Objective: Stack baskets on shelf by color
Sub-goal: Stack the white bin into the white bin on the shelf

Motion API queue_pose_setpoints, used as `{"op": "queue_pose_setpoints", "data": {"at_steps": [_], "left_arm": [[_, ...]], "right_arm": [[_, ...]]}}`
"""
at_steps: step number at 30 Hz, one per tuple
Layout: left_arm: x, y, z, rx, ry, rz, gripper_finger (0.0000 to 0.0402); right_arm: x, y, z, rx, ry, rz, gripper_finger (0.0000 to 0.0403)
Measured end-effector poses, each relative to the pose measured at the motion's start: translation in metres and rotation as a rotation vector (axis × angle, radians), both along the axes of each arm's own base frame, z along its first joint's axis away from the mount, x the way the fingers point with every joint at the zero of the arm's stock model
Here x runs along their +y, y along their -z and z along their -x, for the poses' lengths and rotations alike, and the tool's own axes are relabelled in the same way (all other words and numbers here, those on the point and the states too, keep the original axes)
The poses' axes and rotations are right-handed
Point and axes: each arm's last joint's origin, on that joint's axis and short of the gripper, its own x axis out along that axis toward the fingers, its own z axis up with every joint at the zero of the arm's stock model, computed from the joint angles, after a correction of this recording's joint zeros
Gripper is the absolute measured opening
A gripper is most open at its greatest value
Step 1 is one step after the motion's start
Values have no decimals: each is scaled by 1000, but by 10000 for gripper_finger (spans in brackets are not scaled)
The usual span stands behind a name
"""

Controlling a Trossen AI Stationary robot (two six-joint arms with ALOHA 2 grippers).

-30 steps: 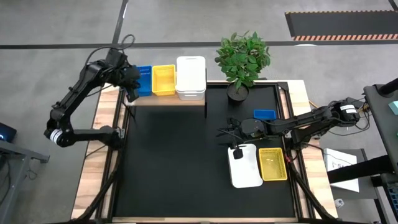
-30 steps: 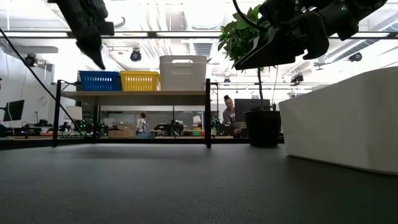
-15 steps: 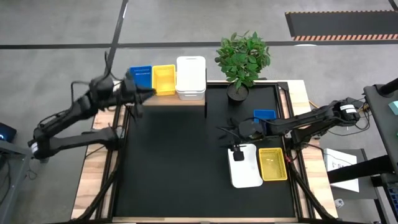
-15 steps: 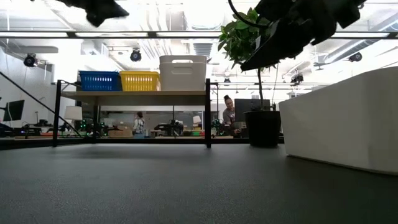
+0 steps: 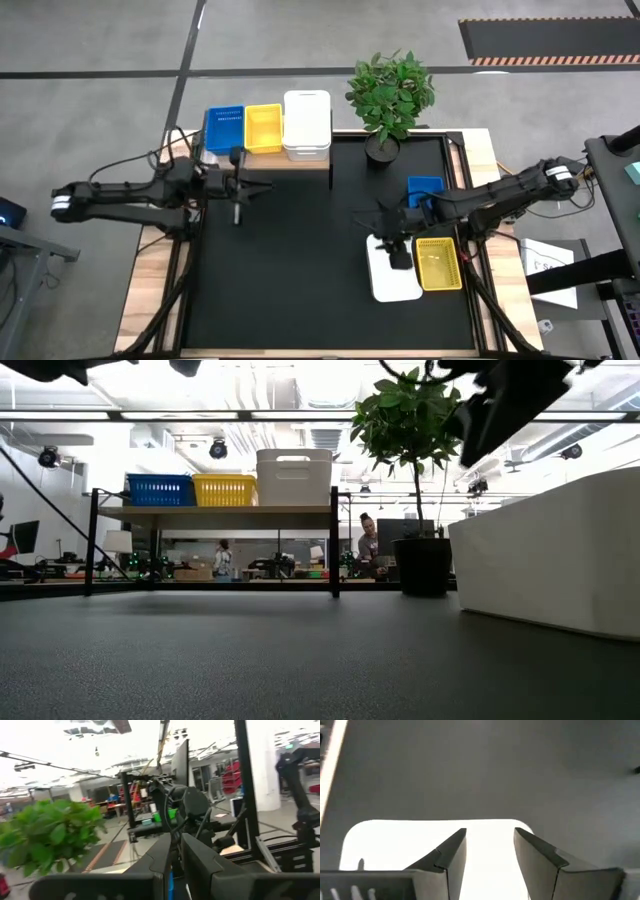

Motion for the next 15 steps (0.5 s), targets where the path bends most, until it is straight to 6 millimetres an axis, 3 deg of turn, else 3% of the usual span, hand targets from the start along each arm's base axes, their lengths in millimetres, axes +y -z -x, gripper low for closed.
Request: {"op": "queue_pose_setpoints", "data": {"at_steps": [10, 15], "left_arm": [[-1, 13, -27, 38, 24, 12, 28], [-3, 16, -35, 32, 39, 12, 28]], "right_arm": [[50, -12, 17, 48, -13, -100, 142], [69, 0, 21, 153, 3, -166, 111]]}}
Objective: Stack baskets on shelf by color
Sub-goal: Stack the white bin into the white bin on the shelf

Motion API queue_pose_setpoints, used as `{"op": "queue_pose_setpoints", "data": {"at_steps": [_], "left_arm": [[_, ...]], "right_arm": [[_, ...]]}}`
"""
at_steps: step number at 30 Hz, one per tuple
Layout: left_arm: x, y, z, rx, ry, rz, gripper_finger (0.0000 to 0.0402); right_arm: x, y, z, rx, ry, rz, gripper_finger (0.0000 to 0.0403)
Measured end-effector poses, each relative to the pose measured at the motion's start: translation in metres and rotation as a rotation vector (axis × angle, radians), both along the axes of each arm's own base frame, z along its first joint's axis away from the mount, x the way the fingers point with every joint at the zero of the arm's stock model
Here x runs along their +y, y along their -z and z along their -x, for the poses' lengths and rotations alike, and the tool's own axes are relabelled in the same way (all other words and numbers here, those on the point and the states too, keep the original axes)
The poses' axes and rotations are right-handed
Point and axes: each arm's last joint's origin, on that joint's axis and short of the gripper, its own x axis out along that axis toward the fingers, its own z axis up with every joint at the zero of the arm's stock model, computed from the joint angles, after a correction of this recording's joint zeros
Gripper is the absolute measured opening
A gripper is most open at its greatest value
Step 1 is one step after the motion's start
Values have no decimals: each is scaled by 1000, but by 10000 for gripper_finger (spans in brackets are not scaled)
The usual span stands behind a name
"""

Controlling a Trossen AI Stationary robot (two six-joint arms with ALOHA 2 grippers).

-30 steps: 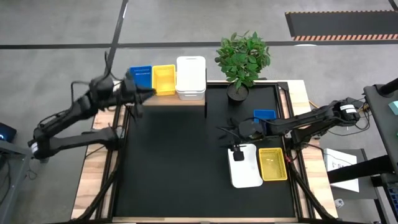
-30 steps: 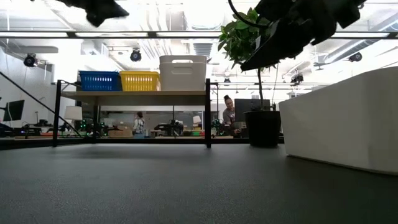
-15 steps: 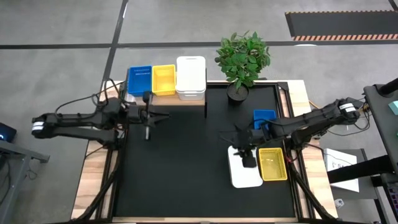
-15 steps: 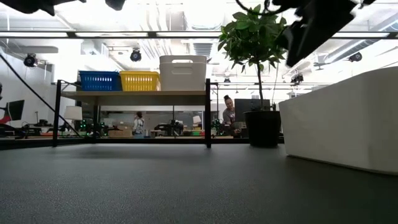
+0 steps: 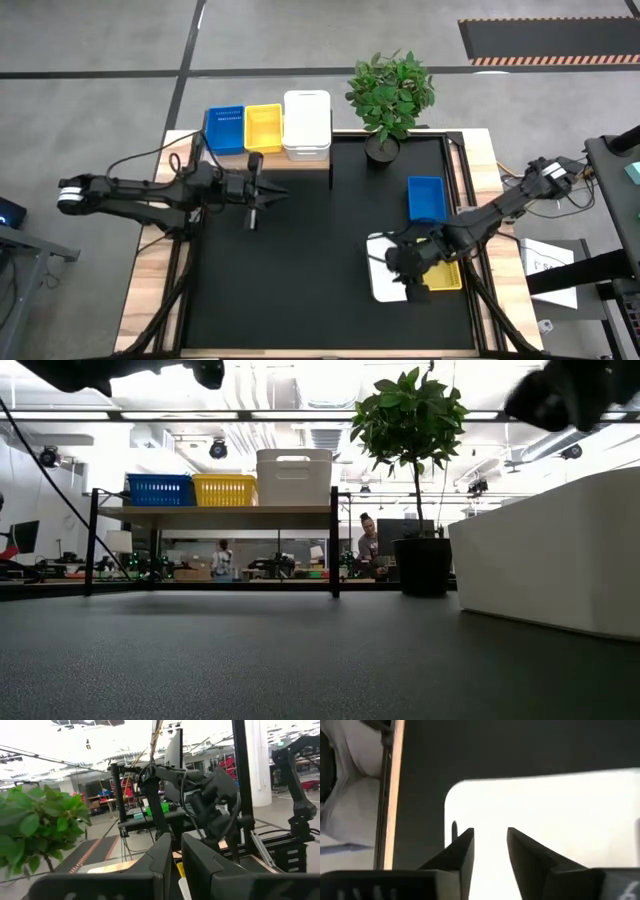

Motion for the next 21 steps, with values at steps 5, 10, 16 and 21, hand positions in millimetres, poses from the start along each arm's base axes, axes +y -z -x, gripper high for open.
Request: {"op": "queue_pose_setpoints", "data": {"at_steps": [5, 10, 16, 21], "left_arm": [[-2, 2, -5, 11, 13, -1, 28], [-2, 0, -5, -20, 13, -3, 28], [-2, -6, -4, -44, 11, -13, 28], [-2, -6, -3, -63, 12, -11, 28]], "right_arm": [[14, 26, -11, 89, -34, 21, 60], [21, 52, -35, 89, -126, 79, 14], [11, 58, -88, -171, -161, 228, 9], [-35, 38, -120, -232, 155, 589, 9]]}}
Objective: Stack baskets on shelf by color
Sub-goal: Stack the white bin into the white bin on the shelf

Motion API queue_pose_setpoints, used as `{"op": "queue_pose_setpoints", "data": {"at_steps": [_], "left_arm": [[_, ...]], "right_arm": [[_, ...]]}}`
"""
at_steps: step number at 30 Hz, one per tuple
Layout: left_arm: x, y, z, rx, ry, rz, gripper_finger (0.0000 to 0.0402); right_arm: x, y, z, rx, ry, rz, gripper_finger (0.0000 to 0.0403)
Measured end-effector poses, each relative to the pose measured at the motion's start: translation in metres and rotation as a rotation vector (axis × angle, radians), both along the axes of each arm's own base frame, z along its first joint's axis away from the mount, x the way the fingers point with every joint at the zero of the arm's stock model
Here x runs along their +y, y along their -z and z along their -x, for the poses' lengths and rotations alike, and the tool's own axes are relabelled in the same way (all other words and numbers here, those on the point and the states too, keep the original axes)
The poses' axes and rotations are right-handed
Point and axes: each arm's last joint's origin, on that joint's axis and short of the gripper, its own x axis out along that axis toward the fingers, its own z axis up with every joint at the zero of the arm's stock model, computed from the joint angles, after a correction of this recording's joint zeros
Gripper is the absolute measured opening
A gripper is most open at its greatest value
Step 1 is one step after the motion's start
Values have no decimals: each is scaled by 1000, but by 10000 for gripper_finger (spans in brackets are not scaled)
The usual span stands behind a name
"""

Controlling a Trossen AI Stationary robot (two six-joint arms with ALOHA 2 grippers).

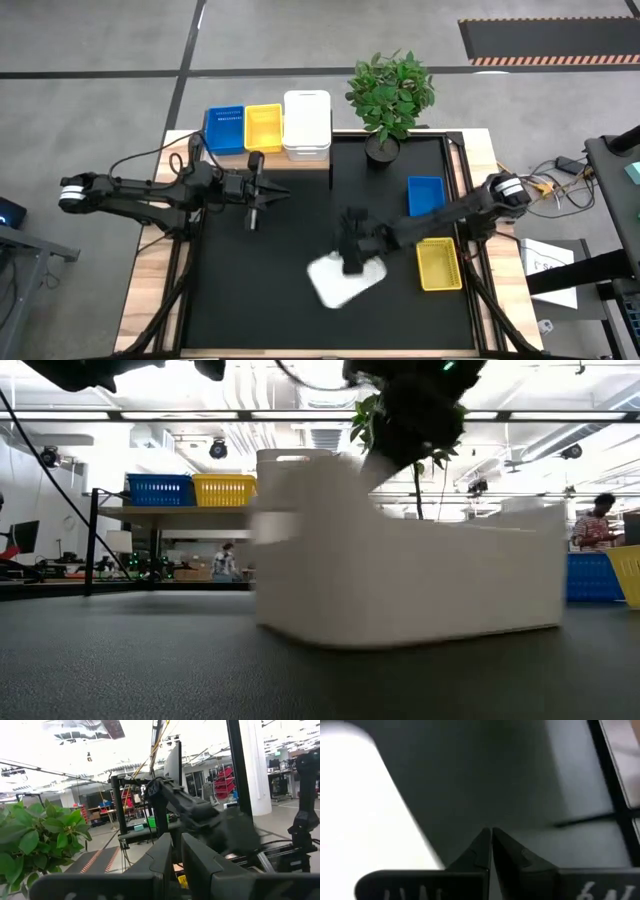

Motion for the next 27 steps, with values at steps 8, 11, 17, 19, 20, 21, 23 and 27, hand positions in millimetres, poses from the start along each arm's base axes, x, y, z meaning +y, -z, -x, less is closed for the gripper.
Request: {"op": "queue_pose_setpoints", "data": {"at_steps": [8, 11, 17, 19, 20, 21, 23, 27], "left_arm": [[0, 11, 0, 45, 2, 6, 28], [0, 13, -1, 52, 2, 7, 28], [0, 14, -2, 57, 2, 7, 28], [0, 14, -2, 56, 2, 7, 28], [0, 14, -2, 55, 2, 6, 28], [0, 14, -2, 53, 1, 5, 28], [0, 14, -2, 49, 0, 1, 28], [0, 13, -2, 42, -1, -1, 28]], "right_arm": [[-21, -22, 10, 176, -210, -204, 9], [-17, -31, 17, 193, -378, -278, 9], [-13, -34, 30, 282, -705, -191, 31], [-13, -28, 33, 353, -798, -135, 56], [-14, -25, 34, 378, -851, -105, 71], [-13, -23, 34, 401, -904, -77, 87], [-12, -20, 34, 415, -990, -29, 118], [-6, -21, 35, 408, -1165, 71, 162]]}}
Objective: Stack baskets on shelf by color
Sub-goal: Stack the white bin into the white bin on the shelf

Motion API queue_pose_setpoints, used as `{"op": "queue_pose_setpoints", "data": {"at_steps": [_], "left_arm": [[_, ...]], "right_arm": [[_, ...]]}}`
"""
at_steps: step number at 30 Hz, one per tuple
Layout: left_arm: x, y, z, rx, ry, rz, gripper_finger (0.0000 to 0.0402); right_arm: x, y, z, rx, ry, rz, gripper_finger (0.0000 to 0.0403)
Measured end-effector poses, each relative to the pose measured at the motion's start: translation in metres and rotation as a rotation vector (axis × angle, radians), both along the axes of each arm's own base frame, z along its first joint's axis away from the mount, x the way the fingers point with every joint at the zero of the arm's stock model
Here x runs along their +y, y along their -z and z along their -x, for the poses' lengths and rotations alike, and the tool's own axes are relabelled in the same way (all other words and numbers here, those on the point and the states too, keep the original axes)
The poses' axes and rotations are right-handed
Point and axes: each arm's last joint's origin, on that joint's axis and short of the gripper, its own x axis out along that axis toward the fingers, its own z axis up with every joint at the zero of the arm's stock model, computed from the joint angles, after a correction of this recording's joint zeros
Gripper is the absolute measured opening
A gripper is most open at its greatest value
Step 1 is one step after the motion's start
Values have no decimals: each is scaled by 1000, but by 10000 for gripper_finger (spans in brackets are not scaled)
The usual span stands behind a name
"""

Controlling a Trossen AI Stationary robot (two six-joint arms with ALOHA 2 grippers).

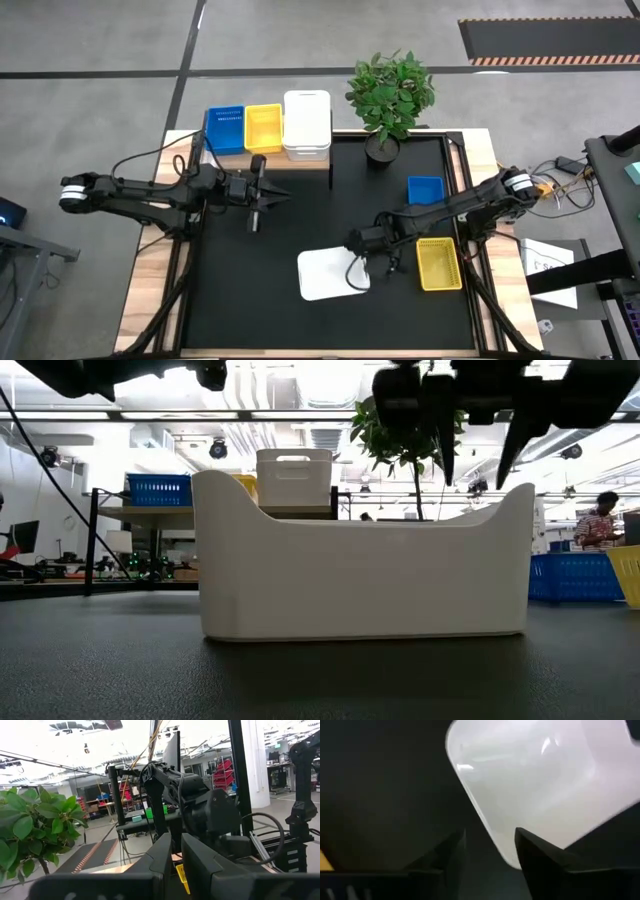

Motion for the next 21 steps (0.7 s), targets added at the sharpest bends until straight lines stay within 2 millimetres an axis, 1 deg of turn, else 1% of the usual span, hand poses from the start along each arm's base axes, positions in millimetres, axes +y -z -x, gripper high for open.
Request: {"op": "queue_pose_setpoints", "data": {"at_steps": [4, 7, 9, 12, 15, 16, 17, 19, 21], "left_arm": [[0, 0, 0, 0, -1, -2, 28], [0, 0, 0, -3, -7, -24, 28], [0, 0, 0, -5, -11, -42, 28], [0, -1, 0, -10, -11, -43, 28], [0, -3, 1, -30, -12, -46, 28], [0, -3, 1, -36, -14, -51, 28], [0, -4, 2, -41, -17, -61, 28], [0, -6, 4, -52, -43, -84, 28], [1, -10, 8, -75, -75, -107, 28]], "right_arm": [[2, 3, -2, -25, -133, 38, 174], [3, 15, -8, -14, -206, 63, 169], [5, 25, -13, -7, -212, 65, 158], [6, 36, -19, 10, -207, 63, 125], [8, 43, -22, 41, -198, 36, 65], [8, 44, -23, 50, -191, 17, 41], [9, 43, -23, 53, -176, 1, 25], [11, 39, -24, 52, -125, -18, 16], [13, 32, -27, 49, -25, -48, 10]]}}
